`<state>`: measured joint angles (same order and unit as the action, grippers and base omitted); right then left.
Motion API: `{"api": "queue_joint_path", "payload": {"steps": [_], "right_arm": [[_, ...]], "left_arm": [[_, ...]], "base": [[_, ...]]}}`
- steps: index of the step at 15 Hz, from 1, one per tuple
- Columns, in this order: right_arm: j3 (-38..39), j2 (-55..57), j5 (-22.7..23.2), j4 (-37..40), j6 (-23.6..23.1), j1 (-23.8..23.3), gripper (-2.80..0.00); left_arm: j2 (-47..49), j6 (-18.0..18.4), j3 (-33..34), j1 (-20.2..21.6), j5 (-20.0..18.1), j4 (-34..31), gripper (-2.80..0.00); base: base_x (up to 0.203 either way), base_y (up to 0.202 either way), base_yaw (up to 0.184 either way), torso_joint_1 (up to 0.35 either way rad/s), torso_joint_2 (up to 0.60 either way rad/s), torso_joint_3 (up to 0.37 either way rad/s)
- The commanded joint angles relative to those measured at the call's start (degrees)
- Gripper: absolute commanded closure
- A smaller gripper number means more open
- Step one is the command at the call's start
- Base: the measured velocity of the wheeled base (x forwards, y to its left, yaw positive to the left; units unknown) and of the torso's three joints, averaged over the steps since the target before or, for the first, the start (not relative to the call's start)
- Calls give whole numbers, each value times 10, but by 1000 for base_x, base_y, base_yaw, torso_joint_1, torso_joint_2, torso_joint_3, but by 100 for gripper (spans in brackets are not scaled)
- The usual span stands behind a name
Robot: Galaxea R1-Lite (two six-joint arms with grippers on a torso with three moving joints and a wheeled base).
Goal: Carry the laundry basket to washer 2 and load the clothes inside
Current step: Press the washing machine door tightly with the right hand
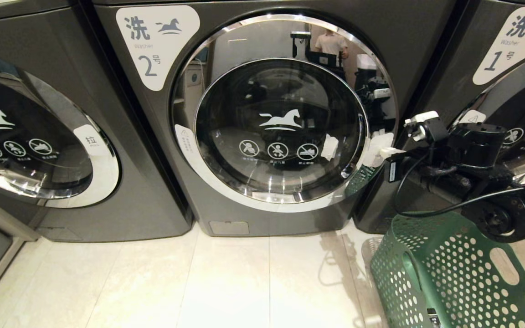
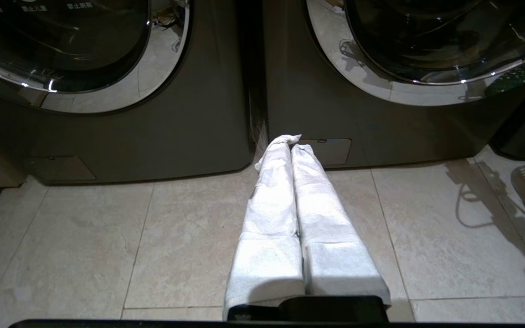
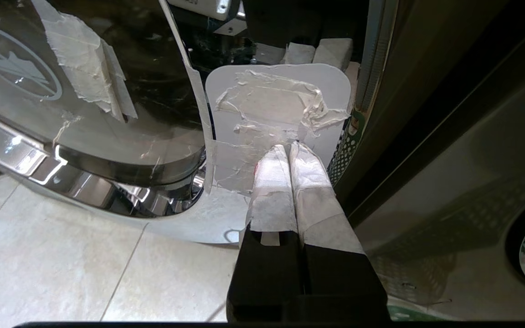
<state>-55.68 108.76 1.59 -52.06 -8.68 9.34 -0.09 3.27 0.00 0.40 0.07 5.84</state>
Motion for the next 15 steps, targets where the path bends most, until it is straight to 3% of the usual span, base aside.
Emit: {"api": "queue_joint_path", "payload": {"steps": [1, 7, 12, 15], "right_arm": [[-32, 38, -4, -12, -1, 0, 0], [-145, 153, -7, -74, -2, -2, 0], [-282, 231, -27, -81, -5, -14, 0], [-306, 244, -29, -80, -6, -20, 0]], "left_arm": [[1, -3, 23, 0, 1, 0, 0], [1, -4, 23, 0, 2, 0, 0], [1, -4, 23, 0, 2, 0, 0], [1, -3, 23, 0, 1, 0, 0]], "base": [[0, 0, 0, 0, 0, 0], [0, 0, 0, 0, 0, 0], [0, 0, 0, 0, 0, 0], [-17, 0, -1, -2, -1, 3]]}}
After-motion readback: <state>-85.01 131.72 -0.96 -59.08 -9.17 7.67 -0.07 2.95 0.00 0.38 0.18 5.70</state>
